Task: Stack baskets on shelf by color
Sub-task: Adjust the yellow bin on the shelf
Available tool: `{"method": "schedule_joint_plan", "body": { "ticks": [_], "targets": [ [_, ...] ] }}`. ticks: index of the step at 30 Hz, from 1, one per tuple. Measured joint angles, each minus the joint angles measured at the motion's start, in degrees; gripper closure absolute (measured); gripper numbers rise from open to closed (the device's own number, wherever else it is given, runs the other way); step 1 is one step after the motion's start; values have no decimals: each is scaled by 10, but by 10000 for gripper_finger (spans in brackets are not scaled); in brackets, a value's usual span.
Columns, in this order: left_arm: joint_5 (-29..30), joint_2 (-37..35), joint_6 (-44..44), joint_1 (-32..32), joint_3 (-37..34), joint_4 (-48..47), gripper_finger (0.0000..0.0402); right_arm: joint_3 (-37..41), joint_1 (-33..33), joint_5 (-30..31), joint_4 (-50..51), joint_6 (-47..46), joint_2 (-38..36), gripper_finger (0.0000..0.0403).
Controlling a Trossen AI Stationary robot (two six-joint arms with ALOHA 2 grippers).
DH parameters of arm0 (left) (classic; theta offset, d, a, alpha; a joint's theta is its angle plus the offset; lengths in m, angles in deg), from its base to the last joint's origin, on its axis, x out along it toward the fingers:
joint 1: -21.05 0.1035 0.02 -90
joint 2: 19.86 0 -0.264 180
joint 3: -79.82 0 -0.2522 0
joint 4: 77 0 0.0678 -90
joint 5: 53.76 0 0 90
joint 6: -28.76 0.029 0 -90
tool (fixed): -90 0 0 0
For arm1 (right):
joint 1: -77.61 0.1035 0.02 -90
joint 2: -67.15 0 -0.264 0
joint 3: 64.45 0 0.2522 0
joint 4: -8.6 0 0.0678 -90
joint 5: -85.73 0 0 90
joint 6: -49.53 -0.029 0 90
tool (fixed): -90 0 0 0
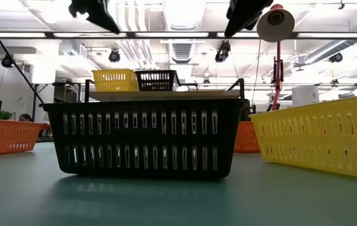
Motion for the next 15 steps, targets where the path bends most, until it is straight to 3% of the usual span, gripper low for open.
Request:
{"method": "schedule_joint_plan", "body": {
  "ticks": [3, 8, 15],
  "targets": [
    [-11, 34, 46, 50, 19, -18, 402, 44, 18, 2, -52, 4, -24, 394],
    [-98, 95, 81, 128, 29, -18, 402, 92, 37, 8, -85, 0, -51, 394],
    [-98, 170, 112, 183, 52, -27, 402, 117, 53, 31, -89, -20, -66, 394]
  ]
}}
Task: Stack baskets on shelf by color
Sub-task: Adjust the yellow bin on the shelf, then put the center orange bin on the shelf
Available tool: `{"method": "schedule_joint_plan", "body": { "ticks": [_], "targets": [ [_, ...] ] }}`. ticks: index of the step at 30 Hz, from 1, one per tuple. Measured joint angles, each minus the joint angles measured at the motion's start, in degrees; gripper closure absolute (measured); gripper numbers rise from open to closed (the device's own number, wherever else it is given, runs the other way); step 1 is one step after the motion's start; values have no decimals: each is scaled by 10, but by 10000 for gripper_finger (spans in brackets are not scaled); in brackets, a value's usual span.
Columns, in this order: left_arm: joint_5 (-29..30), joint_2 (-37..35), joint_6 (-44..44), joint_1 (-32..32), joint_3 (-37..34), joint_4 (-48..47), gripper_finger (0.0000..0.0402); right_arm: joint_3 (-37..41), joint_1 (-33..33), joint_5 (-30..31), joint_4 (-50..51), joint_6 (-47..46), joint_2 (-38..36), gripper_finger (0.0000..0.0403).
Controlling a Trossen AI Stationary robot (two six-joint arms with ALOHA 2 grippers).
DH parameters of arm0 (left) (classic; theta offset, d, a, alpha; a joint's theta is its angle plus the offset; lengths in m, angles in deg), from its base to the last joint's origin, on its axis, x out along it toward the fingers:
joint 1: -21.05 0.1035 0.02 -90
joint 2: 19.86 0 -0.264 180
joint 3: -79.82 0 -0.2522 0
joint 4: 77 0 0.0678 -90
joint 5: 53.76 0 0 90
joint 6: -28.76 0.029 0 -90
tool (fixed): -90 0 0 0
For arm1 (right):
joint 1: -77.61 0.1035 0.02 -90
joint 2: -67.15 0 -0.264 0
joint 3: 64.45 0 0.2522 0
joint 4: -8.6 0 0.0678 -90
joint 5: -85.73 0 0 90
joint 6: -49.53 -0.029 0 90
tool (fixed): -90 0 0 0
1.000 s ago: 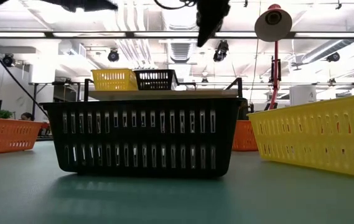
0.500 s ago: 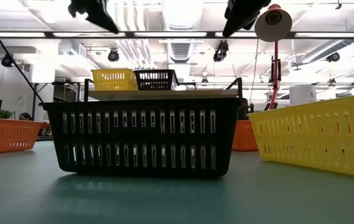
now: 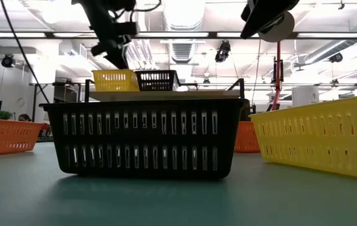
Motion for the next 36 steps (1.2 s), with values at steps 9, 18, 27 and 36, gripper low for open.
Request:
{"method": "schedule_joint_plan", "body": {
  "ticks": [9, 18, 27, 36],
  "targets": [
    [0, 54, 0, 2, 32, 1, 402, 2, 3, 1, 0, -1, -2, 394],
    [0, 64, -1, 2, 44, 3, 402, 3, 3, 1, 0, 1, -2, 394],
    [21, 16, -12, -4, 49, -1, 402, 8, 4, 16, -7, 1, -2, 394],
    [-113, -126, -197, -132, -41, 118, 401, 28, 3, 34, -35, -24, -2, 394]
  ]
}}
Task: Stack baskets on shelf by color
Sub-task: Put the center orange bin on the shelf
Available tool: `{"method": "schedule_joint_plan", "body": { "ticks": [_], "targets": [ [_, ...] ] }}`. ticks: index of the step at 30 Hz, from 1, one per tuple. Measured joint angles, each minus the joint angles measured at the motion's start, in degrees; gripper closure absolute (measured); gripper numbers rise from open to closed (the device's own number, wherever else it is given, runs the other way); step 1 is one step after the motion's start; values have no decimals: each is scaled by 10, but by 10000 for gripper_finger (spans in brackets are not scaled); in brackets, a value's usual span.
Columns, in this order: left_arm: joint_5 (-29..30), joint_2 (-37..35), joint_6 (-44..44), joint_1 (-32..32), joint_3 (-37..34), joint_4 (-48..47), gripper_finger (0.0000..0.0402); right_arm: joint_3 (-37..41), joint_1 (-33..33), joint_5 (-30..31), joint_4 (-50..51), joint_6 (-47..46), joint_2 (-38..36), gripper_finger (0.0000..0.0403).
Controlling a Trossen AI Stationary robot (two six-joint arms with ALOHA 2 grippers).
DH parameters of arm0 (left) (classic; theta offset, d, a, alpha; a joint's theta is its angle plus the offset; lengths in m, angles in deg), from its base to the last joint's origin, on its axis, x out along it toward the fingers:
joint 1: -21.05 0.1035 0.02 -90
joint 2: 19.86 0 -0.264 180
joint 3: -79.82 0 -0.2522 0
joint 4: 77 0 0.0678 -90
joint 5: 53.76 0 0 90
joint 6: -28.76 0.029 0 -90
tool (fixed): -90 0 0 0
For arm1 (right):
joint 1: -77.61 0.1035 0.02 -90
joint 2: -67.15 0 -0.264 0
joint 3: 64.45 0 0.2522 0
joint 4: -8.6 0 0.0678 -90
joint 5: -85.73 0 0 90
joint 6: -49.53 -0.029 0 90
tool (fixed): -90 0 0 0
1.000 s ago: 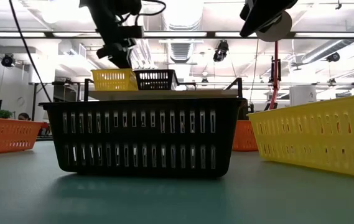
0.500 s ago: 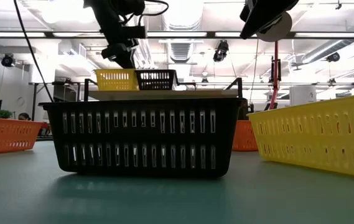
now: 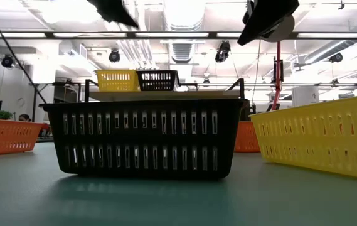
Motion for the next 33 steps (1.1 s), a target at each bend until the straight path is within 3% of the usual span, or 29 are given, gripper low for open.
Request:
{"method": "schedule_joint_plan", "body": {
  "ticks": [7, 14, 22, 33],
  "targets": [
    [1, -91, -3, -126, -165, 293, 402, 0, 0, 27, -4, -114, 7, 378],
    [7, -121, 14, -142, -261, 508, 402, 0, -6, 26, 1, -241, 36, 302],
    [16, -124, 16, -142, -276, 542, 402, 0, -29, 26, 20, -321, 89, 245],
    [16, -122, 46, -141, -283, 527, 402, -1, -125, 26, 31, -341, 138, 256]
  ]
}}
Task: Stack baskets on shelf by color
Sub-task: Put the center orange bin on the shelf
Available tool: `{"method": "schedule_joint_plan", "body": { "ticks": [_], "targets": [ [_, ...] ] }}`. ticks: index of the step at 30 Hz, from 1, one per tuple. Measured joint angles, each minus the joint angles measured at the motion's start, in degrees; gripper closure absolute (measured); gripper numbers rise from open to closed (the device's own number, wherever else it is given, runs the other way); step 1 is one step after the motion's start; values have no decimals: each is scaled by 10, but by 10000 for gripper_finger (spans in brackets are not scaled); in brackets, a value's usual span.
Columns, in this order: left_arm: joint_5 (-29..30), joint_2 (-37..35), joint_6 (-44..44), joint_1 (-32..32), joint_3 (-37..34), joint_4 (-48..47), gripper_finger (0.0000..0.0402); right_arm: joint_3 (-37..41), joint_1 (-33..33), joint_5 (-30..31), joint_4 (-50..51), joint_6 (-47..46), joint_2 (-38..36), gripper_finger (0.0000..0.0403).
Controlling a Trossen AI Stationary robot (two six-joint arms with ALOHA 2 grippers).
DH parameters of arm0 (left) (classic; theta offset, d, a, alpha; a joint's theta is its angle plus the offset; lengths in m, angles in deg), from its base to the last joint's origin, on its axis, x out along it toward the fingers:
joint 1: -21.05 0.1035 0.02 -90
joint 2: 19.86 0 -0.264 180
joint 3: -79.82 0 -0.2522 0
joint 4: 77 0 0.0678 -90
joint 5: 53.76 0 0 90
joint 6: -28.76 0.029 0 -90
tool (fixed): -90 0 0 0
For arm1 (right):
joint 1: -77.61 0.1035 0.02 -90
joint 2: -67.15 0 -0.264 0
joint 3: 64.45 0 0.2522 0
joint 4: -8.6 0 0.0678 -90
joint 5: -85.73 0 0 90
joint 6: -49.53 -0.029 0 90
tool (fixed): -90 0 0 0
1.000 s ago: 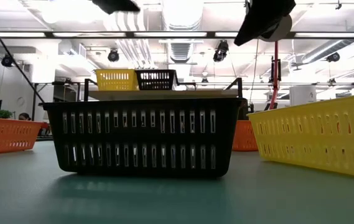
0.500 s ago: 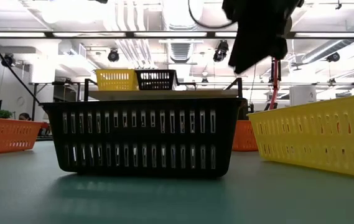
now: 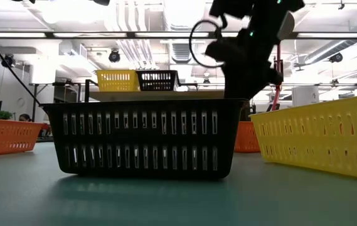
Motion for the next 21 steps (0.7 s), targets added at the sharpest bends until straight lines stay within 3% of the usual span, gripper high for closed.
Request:
{"method": "schedule_joint_plan", "body": {
  "ticks": [17, 21],
  "targets": [
    [0, -1, 26, 0, 0, 0, 402, 0, -15, 17, -21, 0, 95, 268],
    [0, 1, 26, 0, -1, 1, 402, 0, -14, 17, -22, -4, 97, 301]
  ]
}}
